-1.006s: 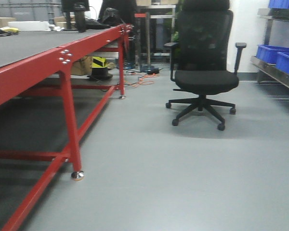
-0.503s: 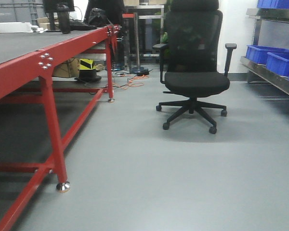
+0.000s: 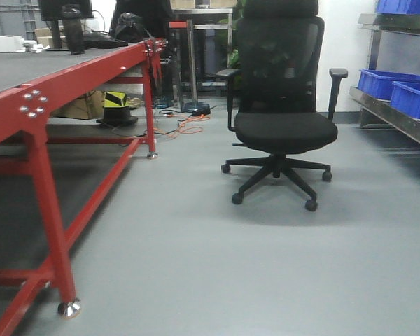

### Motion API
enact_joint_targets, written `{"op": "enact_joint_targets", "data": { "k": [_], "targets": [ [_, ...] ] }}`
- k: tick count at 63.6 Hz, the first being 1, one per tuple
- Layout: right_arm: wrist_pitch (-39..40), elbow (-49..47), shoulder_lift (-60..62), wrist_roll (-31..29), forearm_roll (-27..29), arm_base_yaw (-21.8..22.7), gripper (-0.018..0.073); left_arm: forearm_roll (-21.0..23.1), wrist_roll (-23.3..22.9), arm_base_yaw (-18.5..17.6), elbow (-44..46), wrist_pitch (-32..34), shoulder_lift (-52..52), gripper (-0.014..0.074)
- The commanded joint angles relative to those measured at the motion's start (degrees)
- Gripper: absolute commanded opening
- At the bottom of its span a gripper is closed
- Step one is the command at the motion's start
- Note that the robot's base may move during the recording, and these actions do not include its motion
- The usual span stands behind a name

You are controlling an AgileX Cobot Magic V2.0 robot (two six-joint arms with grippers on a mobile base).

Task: Grab PVC pipe and place in blue bin
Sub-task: 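Drive the base toward the shelf of blue bins holding the clamp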

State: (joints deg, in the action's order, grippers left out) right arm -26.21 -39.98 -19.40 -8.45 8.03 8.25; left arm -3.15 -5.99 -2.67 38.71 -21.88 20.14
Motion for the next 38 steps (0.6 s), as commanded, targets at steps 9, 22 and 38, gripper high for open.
{"op": "enact_joint_targets", "data": {
  "k": [9,22,38],
  "targets": [
    [1.8,0.0,0.3,-0.2,-0.2,-0.2,-0.0154,-0.1,-0.3,-0.3,0.0,1.7,-0.3,-0.0111],
    [1.8,0.0,0.3,-0.2,-0.2,-0.2,-0.0154,-0.1,-0.3,-0.3,0.0,1.7,-0.3,-0.0111],
    [1.8,0.0,0.3,-0.2,-0.2,-0.2,-0.0154,-0.1,-0.3,-0.3,0.0,1.7,-0.3,-0.0111]
  ]
}}
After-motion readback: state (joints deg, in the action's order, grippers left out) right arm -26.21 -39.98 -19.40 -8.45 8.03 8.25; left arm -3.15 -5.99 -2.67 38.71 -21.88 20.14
